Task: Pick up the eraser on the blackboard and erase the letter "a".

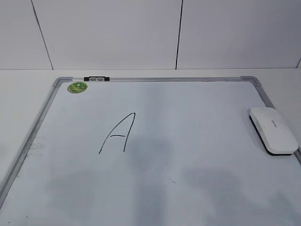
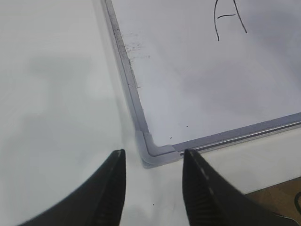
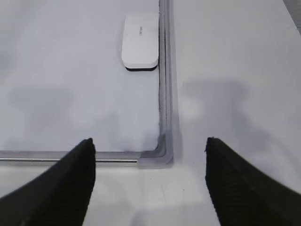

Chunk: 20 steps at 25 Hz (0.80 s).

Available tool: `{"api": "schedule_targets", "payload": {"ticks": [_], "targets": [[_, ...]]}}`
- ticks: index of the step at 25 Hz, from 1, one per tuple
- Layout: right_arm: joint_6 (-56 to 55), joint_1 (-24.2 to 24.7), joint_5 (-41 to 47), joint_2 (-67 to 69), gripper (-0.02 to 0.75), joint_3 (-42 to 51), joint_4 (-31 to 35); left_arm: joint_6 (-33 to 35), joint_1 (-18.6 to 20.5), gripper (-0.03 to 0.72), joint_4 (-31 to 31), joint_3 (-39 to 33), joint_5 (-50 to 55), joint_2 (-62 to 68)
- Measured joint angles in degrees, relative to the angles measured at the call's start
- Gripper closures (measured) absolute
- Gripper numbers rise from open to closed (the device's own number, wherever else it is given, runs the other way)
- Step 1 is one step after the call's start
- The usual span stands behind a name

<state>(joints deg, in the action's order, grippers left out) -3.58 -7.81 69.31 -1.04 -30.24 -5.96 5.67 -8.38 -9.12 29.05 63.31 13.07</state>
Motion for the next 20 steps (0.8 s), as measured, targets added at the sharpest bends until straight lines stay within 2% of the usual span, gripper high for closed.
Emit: {"api": "schedule_targets", "payload": {"ticks": [4,20], "targets": [[0.0,0.0,-2.62,0.0,0.183,1.38,0.0,0.0,0.0,0.381,0.81,0.0,0.0,0.0],[0.0,0.0,-2.96,0.0,0.183,1.43,-0.03,0.0,0.0,0.381,1.52,0.0,0.0,0.0]]}}
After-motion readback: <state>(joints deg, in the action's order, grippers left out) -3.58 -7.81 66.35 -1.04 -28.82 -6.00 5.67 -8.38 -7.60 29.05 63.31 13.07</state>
